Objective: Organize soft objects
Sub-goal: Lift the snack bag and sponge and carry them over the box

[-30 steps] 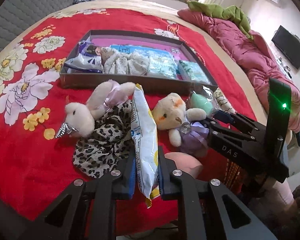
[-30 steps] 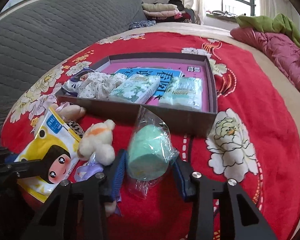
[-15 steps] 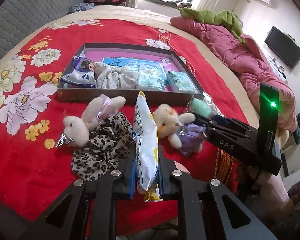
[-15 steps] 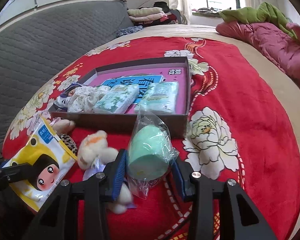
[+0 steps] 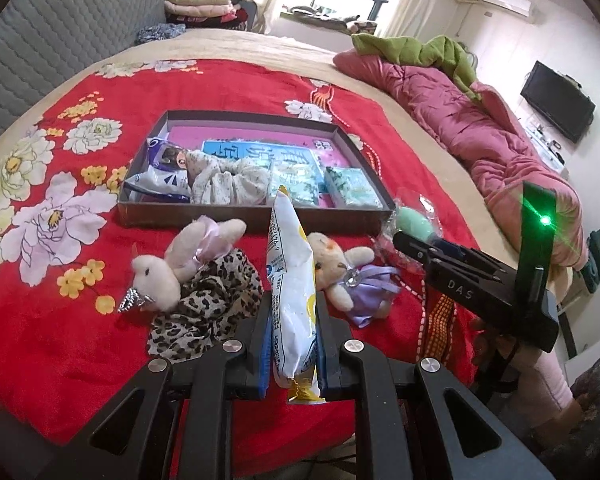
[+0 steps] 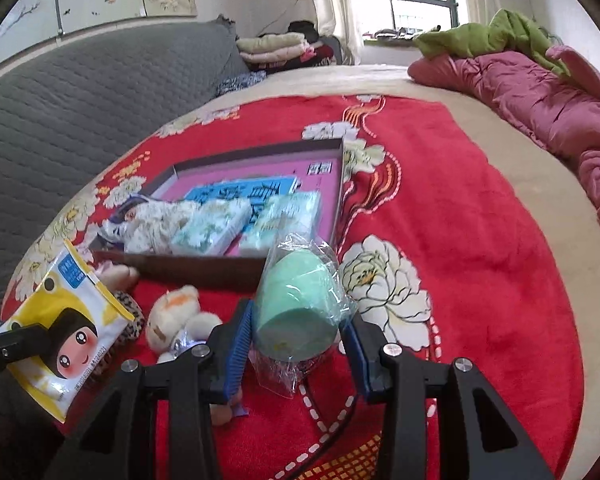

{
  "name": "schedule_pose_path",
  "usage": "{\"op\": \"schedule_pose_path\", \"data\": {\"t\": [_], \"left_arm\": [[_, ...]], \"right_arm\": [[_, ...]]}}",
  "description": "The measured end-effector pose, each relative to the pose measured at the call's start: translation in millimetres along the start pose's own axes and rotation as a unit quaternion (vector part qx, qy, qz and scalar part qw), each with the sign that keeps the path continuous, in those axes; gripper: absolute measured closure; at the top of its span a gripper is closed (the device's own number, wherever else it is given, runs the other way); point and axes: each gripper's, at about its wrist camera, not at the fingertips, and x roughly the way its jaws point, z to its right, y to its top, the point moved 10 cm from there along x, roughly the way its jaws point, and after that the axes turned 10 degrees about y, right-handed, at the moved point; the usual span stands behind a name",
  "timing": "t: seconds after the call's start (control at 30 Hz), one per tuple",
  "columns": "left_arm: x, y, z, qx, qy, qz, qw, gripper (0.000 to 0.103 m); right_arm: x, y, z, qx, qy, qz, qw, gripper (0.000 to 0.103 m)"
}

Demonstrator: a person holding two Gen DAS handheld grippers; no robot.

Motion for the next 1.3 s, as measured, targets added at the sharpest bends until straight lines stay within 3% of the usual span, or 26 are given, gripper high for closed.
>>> {"op": "schedule_pose_path", "data": {"t": [0.83,1.3], "left_arm": [[-24,33,-18,-0.020,0.001,0.052,0.9984,0.086],[-36,68,-43,-0.047,0.023,0.067,0.9964,0.086]], "right_arm": [[-38,27,-44,-0.013,0.000,0.051,0.999,0.060],[-56,72,-87,-0.042,-0.001,0.078,0.996,0.060]]}}
